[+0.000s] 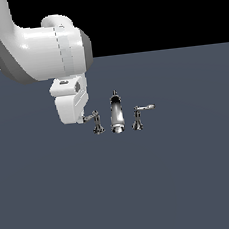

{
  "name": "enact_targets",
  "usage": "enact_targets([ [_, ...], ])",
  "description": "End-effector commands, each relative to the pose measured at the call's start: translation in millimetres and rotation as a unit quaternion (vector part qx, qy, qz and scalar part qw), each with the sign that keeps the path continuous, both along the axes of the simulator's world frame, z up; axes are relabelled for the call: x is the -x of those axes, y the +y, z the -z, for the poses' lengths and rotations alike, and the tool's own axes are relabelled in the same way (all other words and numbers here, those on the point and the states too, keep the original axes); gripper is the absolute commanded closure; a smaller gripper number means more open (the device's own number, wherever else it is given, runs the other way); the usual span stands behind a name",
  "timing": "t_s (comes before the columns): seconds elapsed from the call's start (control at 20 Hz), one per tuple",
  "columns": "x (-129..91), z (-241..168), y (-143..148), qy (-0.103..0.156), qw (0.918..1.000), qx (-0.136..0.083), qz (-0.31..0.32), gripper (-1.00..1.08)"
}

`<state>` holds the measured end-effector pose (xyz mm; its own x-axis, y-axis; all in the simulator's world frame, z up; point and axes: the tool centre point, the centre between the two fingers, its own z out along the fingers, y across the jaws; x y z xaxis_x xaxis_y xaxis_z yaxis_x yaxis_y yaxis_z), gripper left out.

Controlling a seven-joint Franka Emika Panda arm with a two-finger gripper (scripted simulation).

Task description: Turn on the faucet by rotating a designated handle.

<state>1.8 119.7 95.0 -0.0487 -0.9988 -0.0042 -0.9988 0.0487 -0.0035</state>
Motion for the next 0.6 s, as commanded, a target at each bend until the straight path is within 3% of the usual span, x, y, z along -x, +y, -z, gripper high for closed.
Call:
enact_targets([
  [0.0, 3.9, 0.0, -10.2, 0.001, 1.0000, 0.001, 0.002, 1.08],
  [0.55, 23.6, -0.4, -48.7, 0.002, 1.0000, 0.002, 0.004, 1.08],
])
